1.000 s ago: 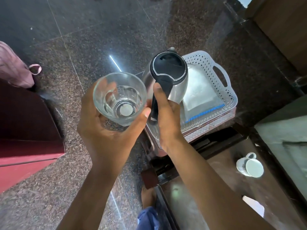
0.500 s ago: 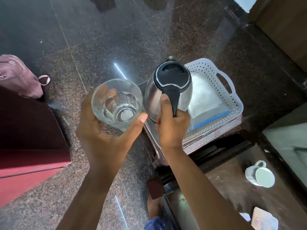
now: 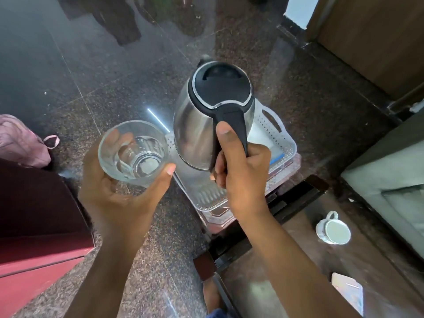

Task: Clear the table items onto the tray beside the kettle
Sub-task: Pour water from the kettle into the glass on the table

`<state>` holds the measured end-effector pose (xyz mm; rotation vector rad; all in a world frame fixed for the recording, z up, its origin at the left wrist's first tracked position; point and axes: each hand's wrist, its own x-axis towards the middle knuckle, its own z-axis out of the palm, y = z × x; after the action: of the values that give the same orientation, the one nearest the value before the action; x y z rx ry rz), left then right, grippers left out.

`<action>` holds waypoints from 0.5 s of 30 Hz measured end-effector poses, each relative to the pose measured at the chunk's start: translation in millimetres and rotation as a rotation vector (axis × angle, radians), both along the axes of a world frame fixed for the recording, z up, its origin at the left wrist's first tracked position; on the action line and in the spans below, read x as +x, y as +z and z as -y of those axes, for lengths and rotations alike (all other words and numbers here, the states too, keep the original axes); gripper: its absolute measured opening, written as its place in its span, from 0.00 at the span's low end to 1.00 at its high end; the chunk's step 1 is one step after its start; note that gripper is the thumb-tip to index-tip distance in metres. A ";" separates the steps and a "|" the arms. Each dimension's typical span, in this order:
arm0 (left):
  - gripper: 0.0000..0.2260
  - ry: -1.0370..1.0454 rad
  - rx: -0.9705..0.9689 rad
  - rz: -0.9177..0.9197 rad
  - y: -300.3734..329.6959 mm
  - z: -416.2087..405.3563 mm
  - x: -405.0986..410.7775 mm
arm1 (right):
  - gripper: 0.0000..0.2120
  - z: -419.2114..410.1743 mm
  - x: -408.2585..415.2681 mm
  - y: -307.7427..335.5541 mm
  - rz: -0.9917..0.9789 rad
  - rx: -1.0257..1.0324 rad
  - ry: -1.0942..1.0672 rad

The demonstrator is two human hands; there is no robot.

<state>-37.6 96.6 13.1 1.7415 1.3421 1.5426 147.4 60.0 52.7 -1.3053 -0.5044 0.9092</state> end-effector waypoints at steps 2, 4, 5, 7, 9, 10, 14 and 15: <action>0.33 -0.031 0.000 -0.004 4.4 3.4 8.8 | 0.36 13.4 18.3 21.0 0.046 0.032 0.015; 0.32 -0.067 0.003 -0.005 7.6 10.1 20.6 | 0.37 30.6 36.6 40.1 0.111 0.060 0.014; 0.33 -0.083 0.005 -0.009 9.4 15.0 27.3 | 0.39 40.6 45.4 49.2 0.134 0.070 0.009; 0.34 -0.136 -0.004 -0.012 12.2 27.3 41.4 | 0.39 63.0 62.7 64.9 0.155 0.079 -0.006; 0.35 -0.226 0.000 -0.012 15.0 43.0 58.4 | 0.39 90.1 80.7 76.3 0.179 0.069 -0.026; 0.35 -0.266 0.017 -0.023 16.4 52.3 68.1 | 0.38 105.7 89.8 80.4 0.191 0.067 -0.037; 0.37 -0.425 0.029 -0.053 19.7 96.9 107.1 | 0.38 178.5 124.6 89.0 0.215 0.035 -0.076; 0.38 -0.455 0.012 -0.065 19.5 110.3 116.3 | 0.38 198.8 132.8 89.2 0.213 0.020 -0.087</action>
<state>78.7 -13.7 32.6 1.9494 0.8795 1.2476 280.2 -138.8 141.8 -1.4022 -0.6152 0.6951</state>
